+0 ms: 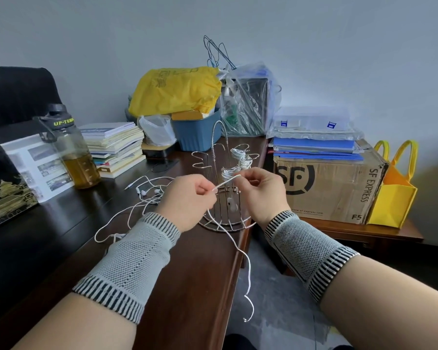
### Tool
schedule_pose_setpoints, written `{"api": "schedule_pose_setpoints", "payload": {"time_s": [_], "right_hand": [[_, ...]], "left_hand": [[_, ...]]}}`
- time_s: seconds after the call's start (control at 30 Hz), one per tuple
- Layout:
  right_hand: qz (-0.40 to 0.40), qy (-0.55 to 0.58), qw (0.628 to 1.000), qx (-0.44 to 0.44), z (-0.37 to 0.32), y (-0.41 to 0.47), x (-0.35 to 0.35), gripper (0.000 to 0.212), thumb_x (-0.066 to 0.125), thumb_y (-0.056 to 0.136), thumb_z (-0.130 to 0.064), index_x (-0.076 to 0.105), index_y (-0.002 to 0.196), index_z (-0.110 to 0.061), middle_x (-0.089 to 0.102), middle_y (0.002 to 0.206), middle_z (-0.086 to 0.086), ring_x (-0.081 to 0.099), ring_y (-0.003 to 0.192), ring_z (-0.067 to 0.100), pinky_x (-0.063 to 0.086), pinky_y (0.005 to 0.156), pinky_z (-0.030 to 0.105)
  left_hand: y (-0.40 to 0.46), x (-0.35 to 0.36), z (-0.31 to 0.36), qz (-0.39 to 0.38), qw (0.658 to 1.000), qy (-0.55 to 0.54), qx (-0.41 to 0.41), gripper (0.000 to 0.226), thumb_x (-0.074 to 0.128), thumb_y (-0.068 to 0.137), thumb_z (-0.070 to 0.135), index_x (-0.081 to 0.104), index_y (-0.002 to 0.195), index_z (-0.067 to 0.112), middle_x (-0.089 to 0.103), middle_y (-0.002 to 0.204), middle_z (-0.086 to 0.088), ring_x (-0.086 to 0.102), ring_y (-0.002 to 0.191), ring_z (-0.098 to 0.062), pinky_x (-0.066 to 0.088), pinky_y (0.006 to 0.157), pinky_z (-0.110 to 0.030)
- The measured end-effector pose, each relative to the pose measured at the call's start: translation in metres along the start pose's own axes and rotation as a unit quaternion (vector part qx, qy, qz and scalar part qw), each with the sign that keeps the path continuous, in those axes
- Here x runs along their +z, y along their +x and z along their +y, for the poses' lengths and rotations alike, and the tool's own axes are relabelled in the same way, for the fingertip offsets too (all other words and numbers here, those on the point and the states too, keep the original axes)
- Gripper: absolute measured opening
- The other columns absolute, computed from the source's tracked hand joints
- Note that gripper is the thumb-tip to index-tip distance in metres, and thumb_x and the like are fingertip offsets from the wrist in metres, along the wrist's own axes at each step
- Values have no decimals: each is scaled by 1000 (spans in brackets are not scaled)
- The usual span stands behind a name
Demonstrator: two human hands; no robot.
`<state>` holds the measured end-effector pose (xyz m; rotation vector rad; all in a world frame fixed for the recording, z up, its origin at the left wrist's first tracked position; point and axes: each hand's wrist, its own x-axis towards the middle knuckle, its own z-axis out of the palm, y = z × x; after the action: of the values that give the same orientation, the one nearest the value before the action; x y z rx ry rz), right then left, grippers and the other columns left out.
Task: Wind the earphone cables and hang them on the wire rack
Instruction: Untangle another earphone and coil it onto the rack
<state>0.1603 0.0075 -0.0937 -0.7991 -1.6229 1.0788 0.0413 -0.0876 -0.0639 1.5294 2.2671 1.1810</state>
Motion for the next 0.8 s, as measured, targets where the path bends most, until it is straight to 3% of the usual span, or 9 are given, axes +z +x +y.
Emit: {"api": "schedule_pose_setpoints", "payload": {"time_s": [0.1,0.23,0.37,0.47,0.57,0.67,0.8], "right_hand": [[-13,114,992,60,-6,-2,-1,11,67,87,-7,65,76,-4,55,58,-1,47,38,-3,41,39,12],[-16,148,985,89,-6,1,3,19,68,86,-11,65,67,-8,63,66,11,57,47,8,47,44,18],[-11,131,984,118,-1,10,2,25,70,82,-19,71,57,-16,70,70,7,61,68,20,52,66,33],[-22,179,971,155,-6,11,1,20,65,87,-16,68,68,-10,67,64,5,62,61,17,50,52,26],[-24,199,963,181,-9,14,3,23,59,90,-14,64,67,-9,64,61,5,59,62,20,49,53,27],[-24,186,961,203,-10,18,5,28,55,92,-15,62,65,-12,63,61,3,60,67,21,50,61,30],[-22,151,965,212,-13,22,8,36,52,91,-15,59,55,-15,60,57,2,58,66,21,48,59,29]], "left_hand": [[2,-5,1,62,986,-156,-2,11,66,89,22,69,79,26,65,65,8,54,55,-6,48,60,-25],[9,3,11,78,973,-215,-3,10,68,88,23,70,79,26,68,67,11,56,57,5,45,61,-18],[18,13,19,113,973,-195,-39,18,66,90,27,69,73,20,69,65,8,57,53,6,44,52,-8],[22,18,21,131,975,-162,-83,31,63,91,31,68,63,19,71,65,2,63,61,-8,53,65,-24],[25,21,21,134,974,-143,-112,37,61,90,32,67,56,19,71,61,1,70,70,-22,59,76,-39],[24,21,23,124,977,-122,-123,39,56,92,32,67,57,18,69,57,1,68,68,-19,58,74,-34],[21,22,24,107,979,-118,-128,38,50,95,27,67,63,15,70,63,0,69,70,-17,52,69,-27]]}}
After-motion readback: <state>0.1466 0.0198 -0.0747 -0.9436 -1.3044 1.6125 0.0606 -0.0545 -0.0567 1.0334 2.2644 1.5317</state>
